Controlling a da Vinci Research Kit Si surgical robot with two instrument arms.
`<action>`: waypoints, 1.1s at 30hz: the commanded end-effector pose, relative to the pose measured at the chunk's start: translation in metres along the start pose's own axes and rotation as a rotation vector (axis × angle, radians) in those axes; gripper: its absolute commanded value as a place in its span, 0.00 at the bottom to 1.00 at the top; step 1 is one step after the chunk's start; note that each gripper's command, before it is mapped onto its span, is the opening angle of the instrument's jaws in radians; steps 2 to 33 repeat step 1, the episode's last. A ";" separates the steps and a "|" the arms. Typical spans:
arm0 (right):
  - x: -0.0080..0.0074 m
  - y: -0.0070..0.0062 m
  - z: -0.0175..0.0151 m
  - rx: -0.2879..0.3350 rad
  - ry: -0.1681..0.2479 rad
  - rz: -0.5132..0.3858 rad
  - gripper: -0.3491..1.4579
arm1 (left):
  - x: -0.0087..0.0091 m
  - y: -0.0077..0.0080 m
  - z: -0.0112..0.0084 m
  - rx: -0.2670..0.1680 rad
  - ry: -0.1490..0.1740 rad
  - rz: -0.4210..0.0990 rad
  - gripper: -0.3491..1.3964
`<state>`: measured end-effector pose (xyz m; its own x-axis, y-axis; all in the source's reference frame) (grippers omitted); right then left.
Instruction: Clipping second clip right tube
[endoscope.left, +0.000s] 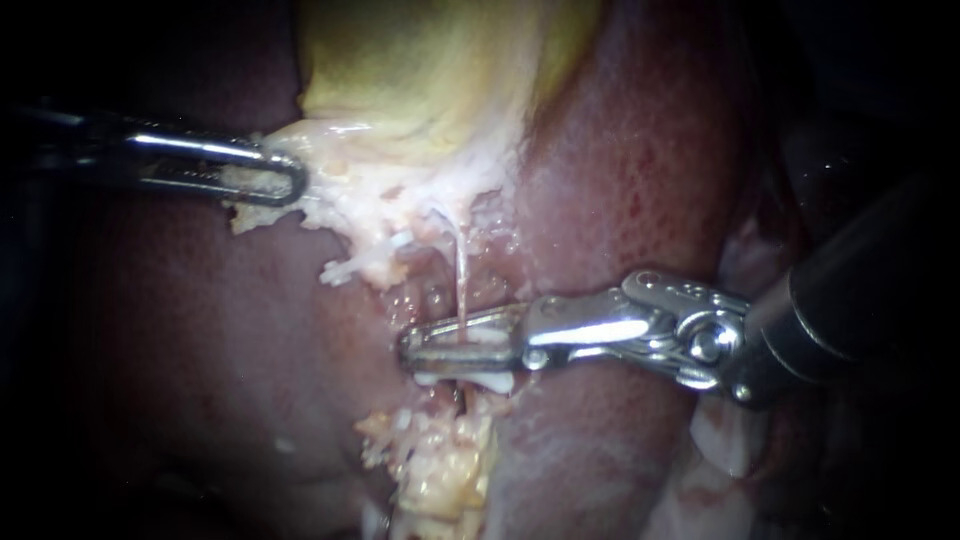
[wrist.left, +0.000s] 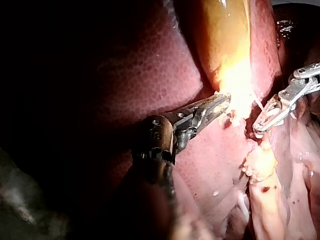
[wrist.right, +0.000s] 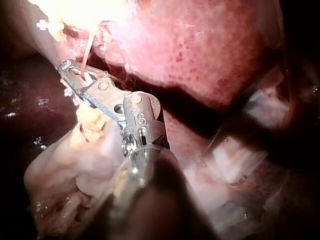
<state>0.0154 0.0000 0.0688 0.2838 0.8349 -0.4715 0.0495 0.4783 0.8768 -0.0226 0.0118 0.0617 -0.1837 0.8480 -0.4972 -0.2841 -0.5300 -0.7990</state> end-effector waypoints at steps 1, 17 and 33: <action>-0.0001 0.0000 0.0000 0.000 0.000 -0.001 0.00 | 0.0000 0.0000 0.0000 0.000 0.000 0.000 0.00; -0.0001 0.0000 0.0000 0.000 0.000 -0.001 0.00 | 0.0000 0.0000 0.0000 0.000 0.000 0.000 0.00; -0.0001 0.0000 0.0000 0.000 0.000 -0.001 0.00 | 0.0000 0.0000 0.0000 0.000 0.000 0.000 0.00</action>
